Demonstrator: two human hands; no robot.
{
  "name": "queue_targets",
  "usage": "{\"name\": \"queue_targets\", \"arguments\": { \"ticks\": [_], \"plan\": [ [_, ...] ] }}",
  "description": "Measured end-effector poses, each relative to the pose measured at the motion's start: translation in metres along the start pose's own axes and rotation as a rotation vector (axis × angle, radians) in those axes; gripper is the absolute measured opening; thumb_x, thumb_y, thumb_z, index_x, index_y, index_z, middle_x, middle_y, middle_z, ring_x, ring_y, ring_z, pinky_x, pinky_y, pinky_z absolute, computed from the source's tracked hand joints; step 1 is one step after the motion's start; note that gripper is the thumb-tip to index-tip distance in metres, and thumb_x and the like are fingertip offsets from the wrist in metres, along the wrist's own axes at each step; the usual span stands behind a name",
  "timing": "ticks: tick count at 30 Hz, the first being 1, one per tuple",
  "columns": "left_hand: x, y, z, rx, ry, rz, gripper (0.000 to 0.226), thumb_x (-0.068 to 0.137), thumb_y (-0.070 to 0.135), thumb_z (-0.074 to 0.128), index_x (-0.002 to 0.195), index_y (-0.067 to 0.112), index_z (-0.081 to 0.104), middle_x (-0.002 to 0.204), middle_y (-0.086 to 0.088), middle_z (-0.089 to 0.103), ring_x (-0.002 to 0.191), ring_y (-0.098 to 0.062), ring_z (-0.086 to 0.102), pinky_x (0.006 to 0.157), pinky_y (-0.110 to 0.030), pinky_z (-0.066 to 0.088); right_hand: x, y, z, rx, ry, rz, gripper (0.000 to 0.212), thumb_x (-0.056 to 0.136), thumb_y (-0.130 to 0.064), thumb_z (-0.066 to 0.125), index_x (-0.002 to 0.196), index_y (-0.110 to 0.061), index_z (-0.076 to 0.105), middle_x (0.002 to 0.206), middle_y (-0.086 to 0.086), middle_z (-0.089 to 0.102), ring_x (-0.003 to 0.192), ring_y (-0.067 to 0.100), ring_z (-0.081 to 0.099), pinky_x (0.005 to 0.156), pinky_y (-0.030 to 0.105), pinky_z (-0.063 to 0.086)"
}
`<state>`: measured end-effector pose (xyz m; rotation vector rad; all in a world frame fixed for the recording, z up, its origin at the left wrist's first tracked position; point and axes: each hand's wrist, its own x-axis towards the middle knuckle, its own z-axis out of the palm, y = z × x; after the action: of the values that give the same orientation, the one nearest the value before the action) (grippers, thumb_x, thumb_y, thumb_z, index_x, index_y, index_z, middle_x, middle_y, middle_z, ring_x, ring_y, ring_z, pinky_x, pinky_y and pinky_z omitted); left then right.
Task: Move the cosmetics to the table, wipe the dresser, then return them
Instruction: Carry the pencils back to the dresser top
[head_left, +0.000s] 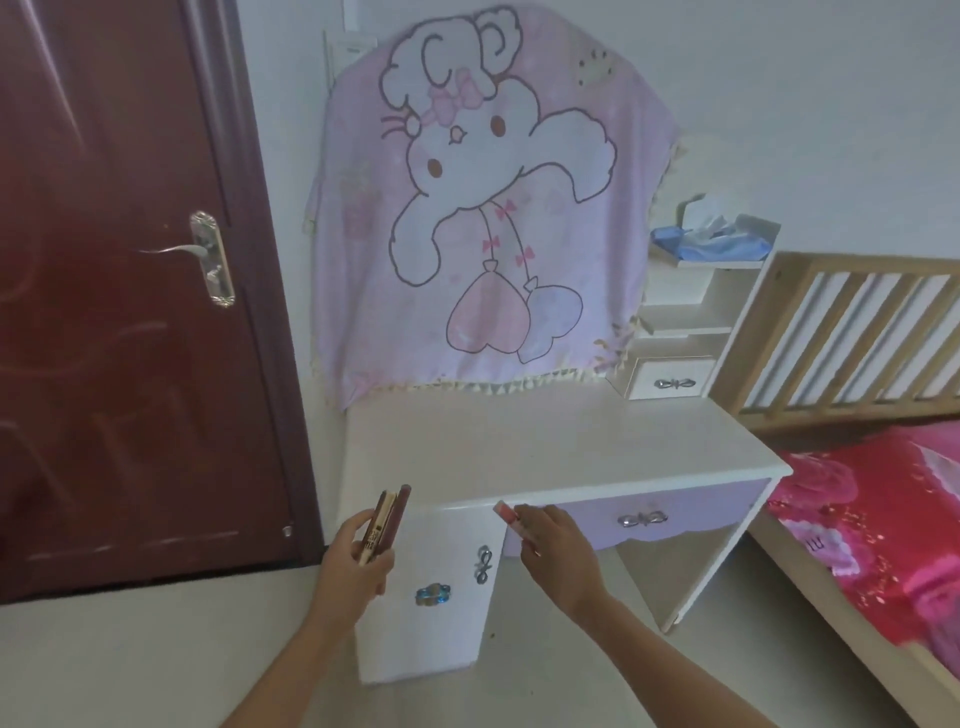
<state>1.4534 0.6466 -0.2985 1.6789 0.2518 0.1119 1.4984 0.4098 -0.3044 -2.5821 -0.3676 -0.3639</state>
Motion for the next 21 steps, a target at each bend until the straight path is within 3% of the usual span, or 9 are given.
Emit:
{"name": "queue_targets", "arguments": {
  "ticks": [5,11,17,21],
  "plan": [
    [0.067,-0.024,0.000,-0.008,0.077,-0.100,0.046,0.079,-0.015,0.055,0.114,0.013,0.047,0.065,-0.012,0.054,0.033,-0.007,0.044,0.037,-0.017,0.037,0.065,0.013,0.040,0.009,-0.157,-0.006,0.045,0.081,-0.002,0.046,0.121,-0.022,0.054,0.104,0.001,0.056,0.102,0.018,0.048,0.068,0.024,0.038],
    [0.175,-0.040,-0.009,-0.066,0.093,-0.151,0.045,0.080,-0.014,0.054,0.112,0.016,0.046,0.061,-0.010,0.050,0.034,-0.009,0.041,0.036,-0.018,0.035,0.158,0.013,0.084,-0.012,-0.207,0.039,0.041,0.082,-0.001,0.046,0.118,-0.017,0.055,0.102,0.004,0.057,0.101,0.021,0.049,0.067,0.023,0.034],
    [0.274,-0.036,-0.030,-0.068,0.062,-0.172,0.048,0.078,-0.014,0.055,0.111,0.020,0.048,0.065,-0.011,0.052,0.037,-0.013,0.041,0.039,-0.021,0.036,0.241,0.003,0.125,0.008,-0.155,0.171,0.033,0.081,-0.002,0.049,0.108,-0.018,0.060,0.080,-0.004,0.045,0.082,0.016,0.045,0.054,0.010,0.026],
    [0.316,-0.044,-0.028,-0.022,0.055,-0.199,0.046,0.078,-0.015,0.055,0.112,0.016,0.047,0.064,-0.012,0.050,0.036,-0.014,0.040,0.035,-0.018,0.034,0.255,0.013,0.144,0.009,-0.181,0.298,0.021,0.083,-0.004,0.050,0.097,-0.016,0.060,0.067,-0.009,0.038,0.075,0.014,0.041,0.053,0.018,0.029]
  ]
}}
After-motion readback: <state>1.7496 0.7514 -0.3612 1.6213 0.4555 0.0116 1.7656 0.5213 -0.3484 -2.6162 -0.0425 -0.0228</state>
